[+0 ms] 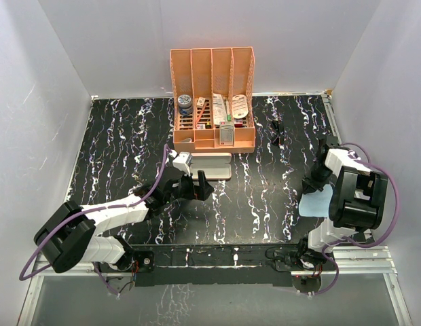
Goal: Organize the sunglasses
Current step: Move the glasses cleaning cloth to the center of the board.
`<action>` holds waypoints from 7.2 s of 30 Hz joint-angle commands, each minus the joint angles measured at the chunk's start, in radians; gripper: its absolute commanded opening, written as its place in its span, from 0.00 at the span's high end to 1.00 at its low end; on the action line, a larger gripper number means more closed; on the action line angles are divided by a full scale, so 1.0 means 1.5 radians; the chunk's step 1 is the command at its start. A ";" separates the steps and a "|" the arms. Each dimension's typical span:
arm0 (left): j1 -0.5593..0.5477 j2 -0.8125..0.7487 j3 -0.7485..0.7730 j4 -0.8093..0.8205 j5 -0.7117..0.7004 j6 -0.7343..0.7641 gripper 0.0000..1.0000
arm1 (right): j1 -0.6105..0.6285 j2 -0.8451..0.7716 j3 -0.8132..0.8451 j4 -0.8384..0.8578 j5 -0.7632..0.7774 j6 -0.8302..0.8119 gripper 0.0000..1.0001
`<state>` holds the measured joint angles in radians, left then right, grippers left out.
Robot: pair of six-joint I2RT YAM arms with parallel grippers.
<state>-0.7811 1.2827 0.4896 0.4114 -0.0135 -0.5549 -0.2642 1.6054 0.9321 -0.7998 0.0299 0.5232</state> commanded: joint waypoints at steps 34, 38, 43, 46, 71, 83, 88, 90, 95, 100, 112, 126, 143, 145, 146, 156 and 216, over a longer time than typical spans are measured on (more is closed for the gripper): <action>-0.003 -0.115 0.058 -0.178 -0.070 0.024 0.01 | 0.411 -0.041 0.028 0.118 -0.092 0.179 1.00; -0.003 -0.131 0.067 -0.206 -0.090 0.032 0.01 | 0.471 -0.009 0.047 0.138 -0.088 0.204 1.00; -0.003 -0.146 0.074 -0.229 -0.099 0.035 0.01 | 0.544 0.026 0.069 0.160 -0.090 0.238 1.00; -0.002 -0.152 0.075 -0.236 -0.100 0.033 0.01 | 0.567 0.046 0.083 0.164 -0.081 0.242 1.00; -0.016 -0.134 0.085 -0.244 -0.091 0.015 0.01 | 0.504 -0.027 -0.012 0.185 -0.068 0.202 1.00; -0.025 -0.117 0.089 -0.242 -0.100 0.015 0.01 | 0.514 0.008 -0.013 0.225 -0.113 0.192 1.00; -0.028 -0.106 0.090 -0.234 -0.098 0.015 0.01 | 0.533 0.021 -0.002 0.255 -0.152 0.198 1.00; -0.030 -0.103 0.092 -0.235 -0.099 0.014 0.01 | 0.550 0.033 0.012 0.244 -0.144 0.194 1.00; -0.032 -0.103 0.093 -0.236 -0.103 0.014 0.01 | 0.570 0.033 0.014 0.252 -0.146 0.205 1.00; -0.034 -0.107 0.093 -0.240 -0.107 0.016 0.01 | 0.592 0.039 0.005 0.256 -0.148 0.204 0.95; -0.037 -0.118 0.103 -0.260 -0.119 0.026 0.01 | 0.601 -0.082 0.035 0.172 -0.006 0.139 0.80; -0.039 -0.130 0.102 -0.275 -0.108 0.038 0.01 | 0.585 -0.072 0.080 0.105 0.155 -0.113 0.78; -0.040 -0.148 0.078 -0.270 -0.109 0.032 0.01 | 0.653 -0.116 0.033 0.121 0.052 -0.130 0.85; -0.039 -0.152 0.074 -0.270 -0.116 0.025 0.01 | 0.675 -0.112 0.026 0.128 0.048 -0.119 0.85; -0.039 -0.158 0.069 -0.267 -0.119 0.016 0.01 | 0.685 -0.104 0.025 0.130 0.045 -0.116 0.85; -0.040 -0.223 0.042 -0.306 -0.192 -0.007 0.01 | 0.743 -0.057 0.009 0.138 0.082 -0.107 0.76; -0.037 -0.398 0.037 -0.464 -0.366 -0.088 0.01 | 0.848 0.193 0.158 0.228 0.009 0.171 1.00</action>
<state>-0.8352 0.6983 0.5411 -0.2638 -0.5430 -0.6960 0.9989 1.8252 1.1465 -0.4870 0.0490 0.7059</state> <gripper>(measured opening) 0.986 0.008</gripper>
